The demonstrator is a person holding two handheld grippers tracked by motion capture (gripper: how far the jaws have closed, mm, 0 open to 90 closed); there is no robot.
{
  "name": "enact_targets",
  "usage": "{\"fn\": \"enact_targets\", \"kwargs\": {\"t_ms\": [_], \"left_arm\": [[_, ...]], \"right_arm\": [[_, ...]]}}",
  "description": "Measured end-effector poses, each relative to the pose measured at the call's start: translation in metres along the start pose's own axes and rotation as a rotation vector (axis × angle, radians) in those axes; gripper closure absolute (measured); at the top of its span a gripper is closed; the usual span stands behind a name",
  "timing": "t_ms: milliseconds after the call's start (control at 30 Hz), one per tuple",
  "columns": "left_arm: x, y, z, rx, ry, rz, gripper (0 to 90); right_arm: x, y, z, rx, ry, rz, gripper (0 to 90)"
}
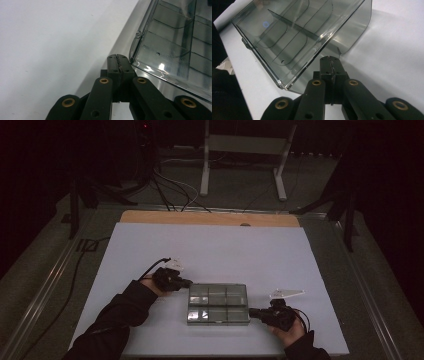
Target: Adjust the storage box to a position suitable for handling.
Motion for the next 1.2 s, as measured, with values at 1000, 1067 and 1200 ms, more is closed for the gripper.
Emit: {"fn": "enact_targets", "kwargs": {"t_ms": [1000, 1067, 1200], "left_arm": [[0.006, 0.013, -0.002, 0.054, 0.003, 0.003, 90.0], [0.006, 0.013, -0.002, 0.058, 0.006, 0.002, 90.0], [0.005, 0.012, 0.003, 0.060, 0.021, -0.014, 90.0]], "right_arm": [[0.018, -0.012, 0.013, -0.032, -0.021, -0.003, 90.0], [0.018, -0.012, 0.013, -0.035, -0.020, -0.004, 90.0], [0.016, -0.011, 0.013, -0.039, -0.012, -0.005, 90.0]]}}
Point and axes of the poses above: each handheld gripper's, and its own axes: z roughly backward along the jaws, x roughly out of its underside, y roughly to its right, the point moved 7 cm from there along -z, roughly forward along the jaws, and after that the axes turned 15 degrees about x, right-handed, at the moved point
